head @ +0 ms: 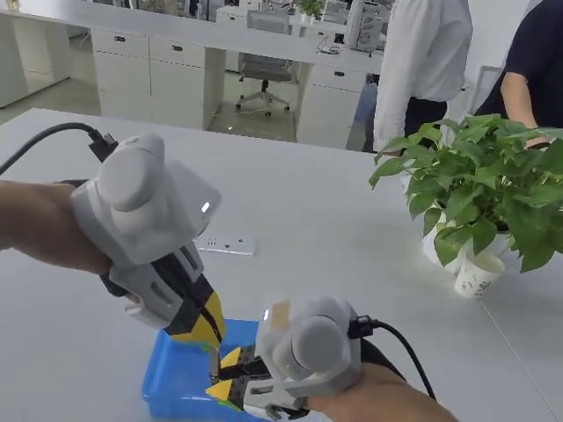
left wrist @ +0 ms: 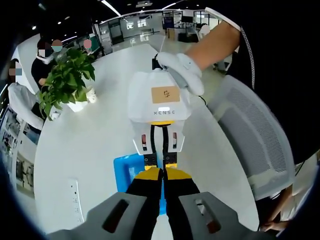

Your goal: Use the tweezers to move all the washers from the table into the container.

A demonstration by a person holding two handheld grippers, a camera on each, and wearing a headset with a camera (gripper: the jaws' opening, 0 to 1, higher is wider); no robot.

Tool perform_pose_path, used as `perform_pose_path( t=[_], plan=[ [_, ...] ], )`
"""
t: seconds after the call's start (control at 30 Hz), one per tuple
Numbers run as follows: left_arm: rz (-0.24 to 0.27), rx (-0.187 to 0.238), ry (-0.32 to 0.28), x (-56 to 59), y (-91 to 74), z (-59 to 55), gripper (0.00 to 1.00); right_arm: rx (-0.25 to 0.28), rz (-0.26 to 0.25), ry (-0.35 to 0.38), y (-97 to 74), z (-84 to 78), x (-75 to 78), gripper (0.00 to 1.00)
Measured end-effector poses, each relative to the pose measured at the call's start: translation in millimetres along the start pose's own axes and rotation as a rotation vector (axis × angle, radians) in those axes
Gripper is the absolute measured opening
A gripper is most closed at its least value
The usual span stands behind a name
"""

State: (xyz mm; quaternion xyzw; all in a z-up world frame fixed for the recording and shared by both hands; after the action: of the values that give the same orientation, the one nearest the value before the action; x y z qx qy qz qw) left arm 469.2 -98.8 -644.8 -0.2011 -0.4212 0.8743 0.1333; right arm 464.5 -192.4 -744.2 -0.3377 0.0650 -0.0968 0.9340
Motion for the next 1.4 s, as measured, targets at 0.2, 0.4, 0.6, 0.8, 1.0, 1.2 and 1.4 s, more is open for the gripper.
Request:
perform_pose_path(
  t=[0.2, 0.4, 0.6, 0.8, 1.0, 1.2, 1.4],
  plan=[
    [0.008, 0.003, -0.005, -7.8, 0.8, -7.6, 0.04, -0.001, -0.003, -0.007, 4.1, 1.3, 10.2, 0.09],
    [0.009, -0.006, -0.011, -13.8, 7.5, -17.5, 0.04, -0.008, -0.001, 0.002, 12.8, -3.3, 20.3, 0.09],
    [0.005, -0.015, -0.014, -17.7, 16.2, -27.9, 0.04, -0.02, 0.009, -0.002, 22.2, -9.9, 26.9, 0.09],
    [0.005, -0.018, -0.027, -20.5, 26.9, -38.4, 0.04, -0.045, 0.012, 0.024, 32.7, -17.5, 34.4, 0.09],
    [0.0, -0.022, -0.042, -20.5, 34.1, -47.7, 0.04, -0.068, 0.025, 0.049, 41.6, -22.9, 36.9, 0.09],
    [0.003, -0.014, -0.055, -21.0, 38.4, -54.8, 0.04, -0.086, 0.03, 0.057, 45.6, -27.6, 40.5, 0.09],
    [0.004, -0.014, -0.059, -22.4, 42.5, -58.6, 0.04, -0.103, 0.026, 0.058, 48.3, -30.5, 43.1, 0.1]
  ],
)
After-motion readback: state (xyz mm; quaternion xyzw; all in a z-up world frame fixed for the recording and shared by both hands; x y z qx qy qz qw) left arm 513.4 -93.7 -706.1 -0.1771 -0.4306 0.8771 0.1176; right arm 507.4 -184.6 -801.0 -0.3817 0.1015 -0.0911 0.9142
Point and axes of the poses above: the centre of the closed fingertips' face, and the gripper's own axes: y roughly forward along the fingers, x roughly to its right, z roughly out of its top, the point moved 9 cm from there along -y, roughly backward along the fingers, and after that the axes turned 15 degrees about y, right-handed, at the moved point
